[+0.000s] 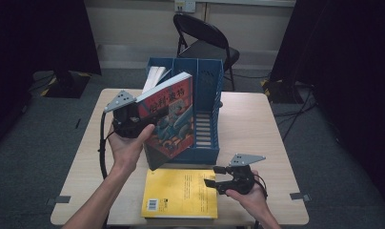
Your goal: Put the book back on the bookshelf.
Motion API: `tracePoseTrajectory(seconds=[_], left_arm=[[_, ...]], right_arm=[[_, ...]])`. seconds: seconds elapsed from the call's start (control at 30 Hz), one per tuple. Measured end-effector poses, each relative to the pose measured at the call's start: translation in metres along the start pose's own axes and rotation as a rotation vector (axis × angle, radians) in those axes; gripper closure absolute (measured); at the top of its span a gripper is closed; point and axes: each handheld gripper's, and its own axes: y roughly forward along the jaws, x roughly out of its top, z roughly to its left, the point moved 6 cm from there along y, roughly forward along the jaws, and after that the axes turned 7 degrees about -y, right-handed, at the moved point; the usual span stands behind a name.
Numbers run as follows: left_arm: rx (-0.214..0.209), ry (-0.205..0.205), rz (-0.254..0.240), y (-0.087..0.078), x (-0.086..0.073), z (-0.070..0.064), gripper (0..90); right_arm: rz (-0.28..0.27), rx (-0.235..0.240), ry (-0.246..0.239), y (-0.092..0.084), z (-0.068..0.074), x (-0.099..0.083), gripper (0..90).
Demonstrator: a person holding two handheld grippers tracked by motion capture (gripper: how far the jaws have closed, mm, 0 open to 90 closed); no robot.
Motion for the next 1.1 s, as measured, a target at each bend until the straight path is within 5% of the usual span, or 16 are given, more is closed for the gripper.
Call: tracePoseTrajectory(seconds=[0.53,0.63,0.87,1.1], left_arm=[[0.068,0.006,-0.04,0.019,0.019,0.012,74.6],[0.117,0.024,-0.029,0.029,0.018,0.016,74.6],[0.144,0.002,-0.035,0.04,0.021,0.021,74.6],[0.201,0.047,-0.034,0.061,0.025,0.021,74.6]], right_arm=[[0.003,-0.001,0.008,0.001,-0.001,-0.002,31.0],[0.006,0.003,0.004,0.003,0.0,-0.002,31.0],[0.009,0.016,0.001,0.004,0.001,-0.002,29.8],[0.01,0.024,-0.005,0.004,0.003,-0.003,29.6]])
